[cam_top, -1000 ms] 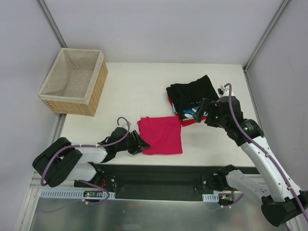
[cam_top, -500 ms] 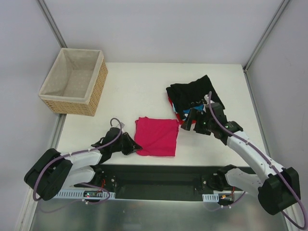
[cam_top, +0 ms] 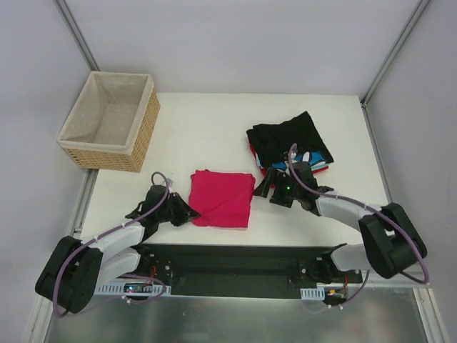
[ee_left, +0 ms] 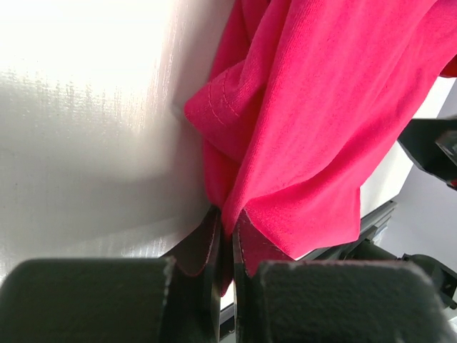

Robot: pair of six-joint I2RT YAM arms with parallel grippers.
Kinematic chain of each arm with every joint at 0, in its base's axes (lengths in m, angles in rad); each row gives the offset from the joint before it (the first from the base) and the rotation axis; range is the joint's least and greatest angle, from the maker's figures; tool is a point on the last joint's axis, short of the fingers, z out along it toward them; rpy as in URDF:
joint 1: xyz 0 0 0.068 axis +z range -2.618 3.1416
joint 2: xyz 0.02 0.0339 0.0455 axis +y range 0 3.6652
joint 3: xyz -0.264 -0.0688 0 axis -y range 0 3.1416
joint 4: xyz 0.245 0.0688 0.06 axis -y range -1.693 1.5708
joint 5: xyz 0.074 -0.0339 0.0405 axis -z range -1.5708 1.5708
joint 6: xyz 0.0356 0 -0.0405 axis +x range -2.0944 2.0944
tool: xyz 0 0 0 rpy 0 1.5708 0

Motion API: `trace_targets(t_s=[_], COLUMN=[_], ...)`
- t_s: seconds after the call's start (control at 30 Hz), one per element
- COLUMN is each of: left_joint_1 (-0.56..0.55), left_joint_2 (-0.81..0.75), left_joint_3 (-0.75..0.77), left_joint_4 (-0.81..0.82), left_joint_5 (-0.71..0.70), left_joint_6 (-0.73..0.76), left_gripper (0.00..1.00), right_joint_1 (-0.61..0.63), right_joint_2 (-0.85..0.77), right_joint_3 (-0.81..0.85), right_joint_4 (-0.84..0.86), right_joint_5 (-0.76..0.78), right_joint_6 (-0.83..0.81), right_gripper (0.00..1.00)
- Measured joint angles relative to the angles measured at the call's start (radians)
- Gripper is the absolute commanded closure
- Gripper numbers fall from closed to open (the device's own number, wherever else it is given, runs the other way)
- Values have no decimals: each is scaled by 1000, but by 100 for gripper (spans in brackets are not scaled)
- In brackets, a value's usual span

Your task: Fold and stack the t-shirts

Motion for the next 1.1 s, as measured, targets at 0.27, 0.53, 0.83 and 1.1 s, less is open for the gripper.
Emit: trace_targets(t_s=[0.27,0.53,0.83,1.1], left_joint_1=[13,21,33,40], left_joint_2=[-8,-32,-45,-44], left_joint_3=[-2,-16,-23,-23], left_joint_4=[-8,-14,-26,-26], left_joint_5=[19,29,50,55], left_joint_6=[12,17,19,22], left_gripper=[100,100,100,100], right_joint_1=[57,79,94,117], right_joint_2=[232,420,505,504], right_joint_3=[71,179,218,221], right_joint_4=[263,454,501,430], right_joint_5=[-28,-39,-28,9], right_joint_6=[69,115,127,89], right_gripper=[4,4,58,99])
